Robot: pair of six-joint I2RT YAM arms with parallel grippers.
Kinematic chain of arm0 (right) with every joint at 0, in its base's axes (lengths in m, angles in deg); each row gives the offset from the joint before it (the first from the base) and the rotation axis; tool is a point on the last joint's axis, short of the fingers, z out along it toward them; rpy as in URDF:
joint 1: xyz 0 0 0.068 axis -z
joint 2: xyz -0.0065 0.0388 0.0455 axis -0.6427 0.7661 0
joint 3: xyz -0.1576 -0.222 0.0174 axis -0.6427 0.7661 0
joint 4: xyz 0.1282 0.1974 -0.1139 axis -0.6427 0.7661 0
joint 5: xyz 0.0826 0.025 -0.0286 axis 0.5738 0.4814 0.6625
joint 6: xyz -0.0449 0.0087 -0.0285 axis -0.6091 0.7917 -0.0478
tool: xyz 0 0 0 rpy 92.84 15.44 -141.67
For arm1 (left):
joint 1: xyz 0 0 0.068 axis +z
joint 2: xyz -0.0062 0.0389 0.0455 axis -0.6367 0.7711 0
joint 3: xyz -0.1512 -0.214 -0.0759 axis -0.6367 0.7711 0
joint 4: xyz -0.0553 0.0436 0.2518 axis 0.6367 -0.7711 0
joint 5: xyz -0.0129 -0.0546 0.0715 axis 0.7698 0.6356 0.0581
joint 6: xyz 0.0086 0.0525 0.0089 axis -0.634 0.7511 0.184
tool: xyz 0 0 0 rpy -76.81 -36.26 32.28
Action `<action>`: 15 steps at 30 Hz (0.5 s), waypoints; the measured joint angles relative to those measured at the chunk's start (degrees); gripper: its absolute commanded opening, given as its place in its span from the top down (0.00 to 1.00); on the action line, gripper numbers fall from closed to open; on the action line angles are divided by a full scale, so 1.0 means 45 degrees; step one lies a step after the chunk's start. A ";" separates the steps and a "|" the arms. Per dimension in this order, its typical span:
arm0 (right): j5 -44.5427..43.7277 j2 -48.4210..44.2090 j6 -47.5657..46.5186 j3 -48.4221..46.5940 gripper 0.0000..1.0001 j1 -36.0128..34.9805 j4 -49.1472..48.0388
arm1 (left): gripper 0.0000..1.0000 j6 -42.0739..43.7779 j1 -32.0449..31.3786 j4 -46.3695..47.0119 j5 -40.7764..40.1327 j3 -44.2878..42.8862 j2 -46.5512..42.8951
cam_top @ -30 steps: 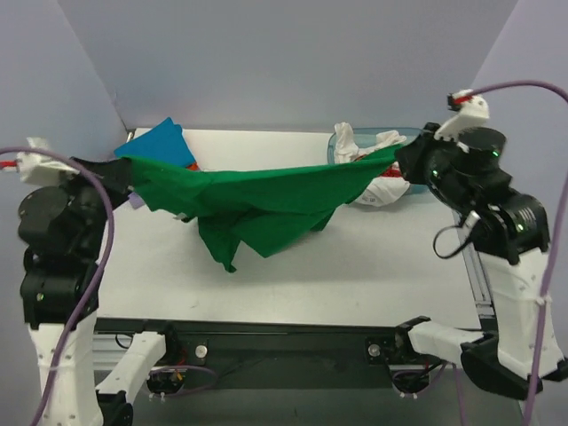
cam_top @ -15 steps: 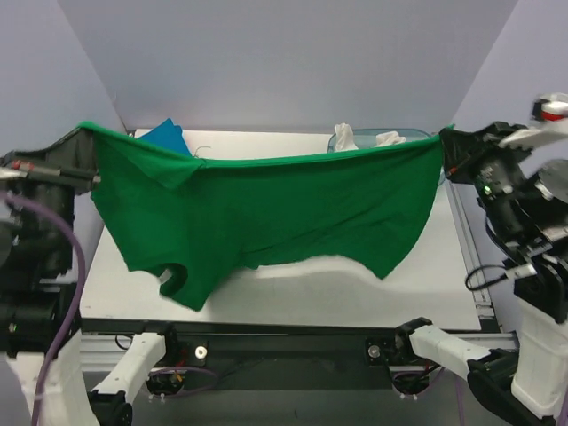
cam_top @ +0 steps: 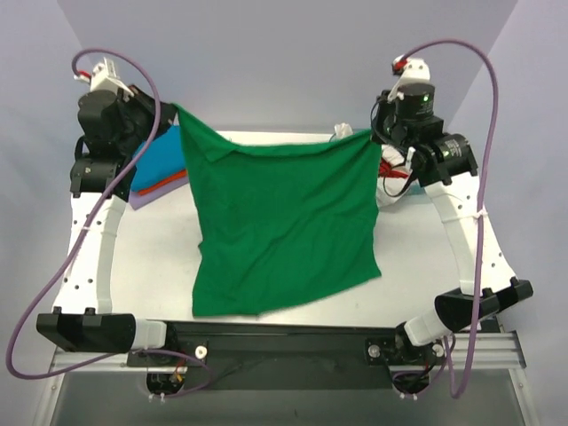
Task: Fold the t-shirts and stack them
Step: Flatten out the tshirt
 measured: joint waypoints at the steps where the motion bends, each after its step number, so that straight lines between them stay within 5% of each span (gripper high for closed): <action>1: 0.0019 0.0034 -0.0005 -0.0204 1.00 0.0010 0.0029 | 1.00 0.0010 -0.0005 -0.0019 0.0010 -0.0189 -0.0024; 15: 0.0053 -0.3225 -0.0209 -0.1345 1.00 0.0010 -0.0772 | 1.00 0.0248 -0.0010 0.0593 -0.0549 -0.1719 -0.4099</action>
